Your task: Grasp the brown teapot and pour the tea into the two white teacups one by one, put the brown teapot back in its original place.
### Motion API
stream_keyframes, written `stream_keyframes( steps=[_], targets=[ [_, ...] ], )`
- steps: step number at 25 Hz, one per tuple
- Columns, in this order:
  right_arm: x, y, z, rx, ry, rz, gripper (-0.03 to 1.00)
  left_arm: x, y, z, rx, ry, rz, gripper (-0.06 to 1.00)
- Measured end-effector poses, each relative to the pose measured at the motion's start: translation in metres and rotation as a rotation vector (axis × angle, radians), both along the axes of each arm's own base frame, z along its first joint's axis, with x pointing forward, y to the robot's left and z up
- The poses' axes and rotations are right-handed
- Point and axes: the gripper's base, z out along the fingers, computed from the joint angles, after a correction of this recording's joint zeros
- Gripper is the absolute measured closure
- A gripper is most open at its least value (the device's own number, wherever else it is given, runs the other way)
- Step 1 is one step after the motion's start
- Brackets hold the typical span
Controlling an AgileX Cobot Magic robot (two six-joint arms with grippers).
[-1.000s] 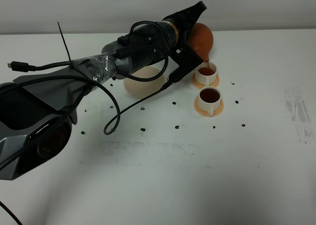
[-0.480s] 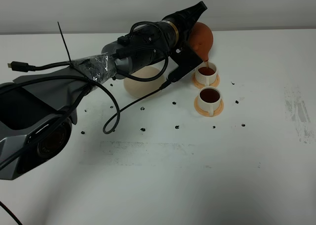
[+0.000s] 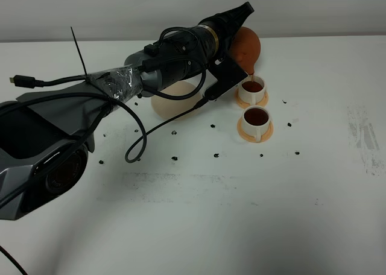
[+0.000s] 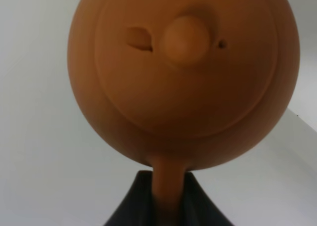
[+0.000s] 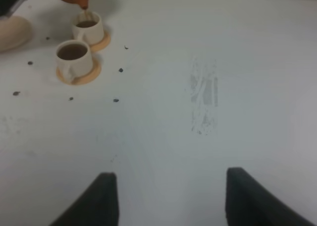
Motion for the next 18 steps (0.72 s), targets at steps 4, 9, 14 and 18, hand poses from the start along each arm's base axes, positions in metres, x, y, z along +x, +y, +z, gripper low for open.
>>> stream_keyframes(
  steps=[4, 9, 14, 18],
  targets=[
    [0.0000, 0.0000, 0.0000, 0.000, 0.000, 0.000, 0.47, -0.0002, -0.0003, 0.0001, 0.002, -0.002, -0.002, 0.82],
    [0.0000, 0.0000, 0.0000, -0.001, 0.000, 0.001, 0.47, 0.0001, -0.0005, 0.0006, 0.014, -0.013, -0.011, 0.82],
    [0.0000, 0.0000, 0.0000, -0.001, 0.000, 0.001, 0.47, 0.0000, -0.0020, 0.0015, 0.008, -0.023, -0.027, 0.82],
    [0.0000, 0.0000, 0.0000, -0.001, 0.000, 0.001, 0.47, -0.0001, -0.0023, 0.0016, 0.015, -0.028, -0.036, 0.82]
  ],
)
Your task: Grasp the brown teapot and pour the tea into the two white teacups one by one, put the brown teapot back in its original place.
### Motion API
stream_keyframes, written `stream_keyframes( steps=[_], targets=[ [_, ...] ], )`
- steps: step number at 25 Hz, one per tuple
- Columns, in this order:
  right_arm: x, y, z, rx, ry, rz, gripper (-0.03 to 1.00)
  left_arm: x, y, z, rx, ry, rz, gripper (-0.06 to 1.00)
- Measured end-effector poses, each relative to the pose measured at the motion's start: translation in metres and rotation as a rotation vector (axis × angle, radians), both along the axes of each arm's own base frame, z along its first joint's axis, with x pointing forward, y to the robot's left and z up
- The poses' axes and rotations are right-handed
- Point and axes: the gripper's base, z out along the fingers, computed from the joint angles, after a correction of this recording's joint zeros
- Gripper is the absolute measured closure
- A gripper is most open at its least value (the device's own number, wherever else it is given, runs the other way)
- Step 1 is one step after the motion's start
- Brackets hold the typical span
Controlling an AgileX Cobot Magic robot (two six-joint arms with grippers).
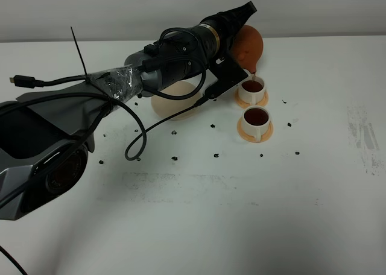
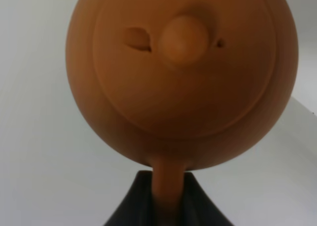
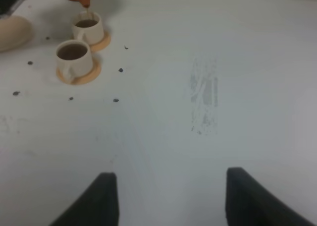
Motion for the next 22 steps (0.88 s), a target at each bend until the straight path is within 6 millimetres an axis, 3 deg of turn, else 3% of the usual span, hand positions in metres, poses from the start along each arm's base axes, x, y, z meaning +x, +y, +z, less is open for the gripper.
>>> stream_keyframes(
  steps=[22],
  targets=[
    [0.0000, 0.0000, 0.0000, 0.000, 0.000, 0.000, 0.47, -0.0026, -0.0004, -0.0030, -0.035, 0.054, 0.042, 0.82]
  ],
)
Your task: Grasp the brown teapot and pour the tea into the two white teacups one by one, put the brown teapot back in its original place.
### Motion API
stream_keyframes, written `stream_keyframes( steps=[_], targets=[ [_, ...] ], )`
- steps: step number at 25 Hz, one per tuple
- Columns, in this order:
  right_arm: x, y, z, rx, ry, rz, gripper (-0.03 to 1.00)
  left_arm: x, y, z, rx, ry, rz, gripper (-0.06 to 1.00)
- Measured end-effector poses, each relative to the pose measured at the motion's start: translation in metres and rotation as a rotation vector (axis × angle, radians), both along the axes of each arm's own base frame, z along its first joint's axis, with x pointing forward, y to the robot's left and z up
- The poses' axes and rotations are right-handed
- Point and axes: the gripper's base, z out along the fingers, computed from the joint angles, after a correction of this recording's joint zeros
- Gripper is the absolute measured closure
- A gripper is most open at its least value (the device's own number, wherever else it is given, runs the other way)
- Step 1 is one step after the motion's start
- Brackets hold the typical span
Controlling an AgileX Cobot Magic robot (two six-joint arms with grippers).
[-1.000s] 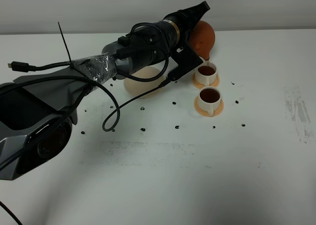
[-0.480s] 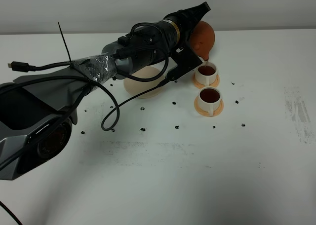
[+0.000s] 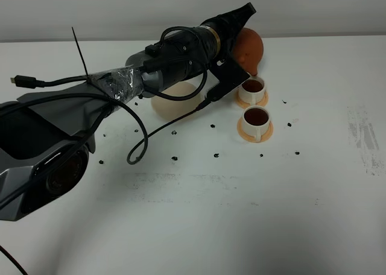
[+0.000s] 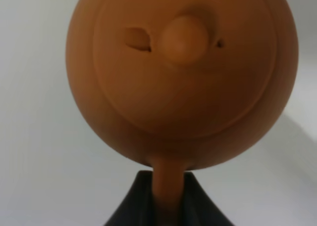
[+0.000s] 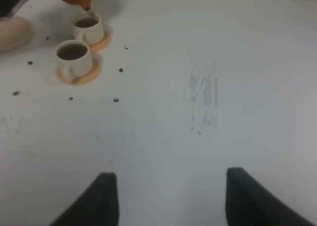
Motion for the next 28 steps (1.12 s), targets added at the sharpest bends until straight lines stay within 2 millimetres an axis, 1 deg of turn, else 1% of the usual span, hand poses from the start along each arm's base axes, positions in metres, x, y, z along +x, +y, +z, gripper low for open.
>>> stream_keyframes(
  steps=[3, 9, 14, 18, 21, 24, 27, 28],
  targets=[
    [0.000, 0.000, 0.000, 0.000, 0.000, 0.000, 0.47, -0.002, 0.002, 0.004, -0.045, 0.053, 0.058, 0.82],
    [0.000, 0.000, 0.000, 0.000, 0.000, 0.000, 0.47, -0.009, 0.011, 0.024, -0.133, 0.157, 0.186, 0.82],
    [0.000, 0.000, 0.000, 0.000, 0.000, 0.000, 0.47, -0.019, 0.016, 0.034, -0.288, 0.326, 0.353, 0.82],
    [0.000, 0.000, 0.000, 0.000, 0.000, 0.000, 0.47, -0.028, 0.019, 0.048, -0.429, 0.444, 0.489, 0.82],
    [0.000, 0.000, 0.000, 0.000, 0.000, 0.000, 0.47, -0.037, 0.022, 0.055, -0.514, 0.522, 0.577, 0.82],
    [0.000, 0.000, 0.000, 0.000, 0.000, 0.000, 0.47, -0.048, 0.028, 0.055, -0.558, 0.584, 0.634, 0.82],
    [0.000, 0.000, 0.000, 0.000, 0.000, 0.000, 0.47, -0.064, 0.037, 0.056, -0.584, 0.640, 0.689, 0.82],
    [0.000, 0.000, 0.000, 0.000, 0.000, 0.000, 0.47, -0.070, 0.040, 0.053, -0.594, 0.666, 0.717, 0.82]
  ],
)
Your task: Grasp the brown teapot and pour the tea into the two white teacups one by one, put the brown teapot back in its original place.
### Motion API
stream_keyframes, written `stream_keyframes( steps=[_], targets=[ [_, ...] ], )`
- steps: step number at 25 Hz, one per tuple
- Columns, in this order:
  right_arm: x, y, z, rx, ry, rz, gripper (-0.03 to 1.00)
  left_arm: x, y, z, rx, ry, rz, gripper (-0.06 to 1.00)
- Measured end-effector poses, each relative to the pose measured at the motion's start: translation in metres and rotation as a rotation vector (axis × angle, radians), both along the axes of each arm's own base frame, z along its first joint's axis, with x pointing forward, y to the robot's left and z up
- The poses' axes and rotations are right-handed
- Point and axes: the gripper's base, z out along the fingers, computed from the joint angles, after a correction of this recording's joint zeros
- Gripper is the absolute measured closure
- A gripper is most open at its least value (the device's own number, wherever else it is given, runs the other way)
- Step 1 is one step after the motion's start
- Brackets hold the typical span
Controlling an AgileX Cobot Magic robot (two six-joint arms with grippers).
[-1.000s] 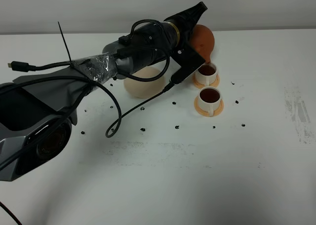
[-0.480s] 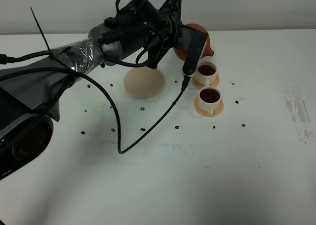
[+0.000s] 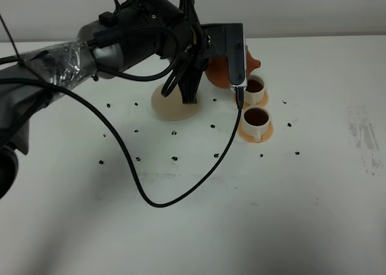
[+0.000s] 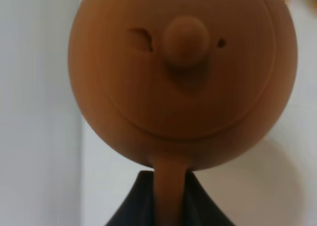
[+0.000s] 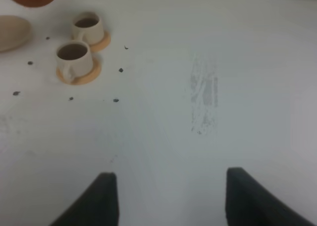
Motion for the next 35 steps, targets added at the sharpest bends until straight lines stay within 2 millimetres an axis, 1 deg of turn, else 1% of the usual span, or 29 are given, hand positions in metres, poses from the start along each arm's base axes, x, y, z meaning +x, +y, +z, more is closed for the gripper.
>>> stream_keyframes(
  steps=[4, 7, 12, 18, 22, 28, 32, 35],
  targets=[
    [0.000, 0.000, 0.000, 0.000, 0.000, 0.000, 0.47, -0.025, 0.015, -0.001, -0.060, 0.098, 0.108, 0.82],
    [0.000, 0.000, 0.000, 0.000, 0.000, 0.000, 0.47, -0.038, 0.026, -0.003, -0.116, 0.165, 0.218, 0.82],
    [0.000, 0.000, 0.000, 0.000, 0.000, 0.000, 0.47, -0.049, 0.038, -0.024, -0.170, 0.275, 0.411, 0.82],
    [0.000, 0.000, 0.000, 0.000, 0.000, 0.000, 0.47, -0.063, 0.045, -0.050, -0.174, 0.361, 0.481, 0.82],
    [0.000, 0.000, 0.000, 0.000, 0.000, 0.000, 0.47, -0.069, 0.047, -0.063, -0.177, 0.397, 0.506, 0.82],
    [0.000, 0.000, 0.000, 0.000, 0.000, 0.000, 0.47, -0.071, 0.047, -0.077, -0.159, 0.437, 0.553, 0.82],
    [0.000, 0.000, 0.000, 0.000, 0.000, 0.000, 0.47, -0.071, 0.047, -0.076, -0.170, 0.446, 0.564, 0.82],
    [0.000, 0.000, 0.000, 0.000, 0.000, 0.000, 0.47, -0.071, 0.046, -0.067, -0.195, 0.441, 0.572, 0.82]
  ],
)
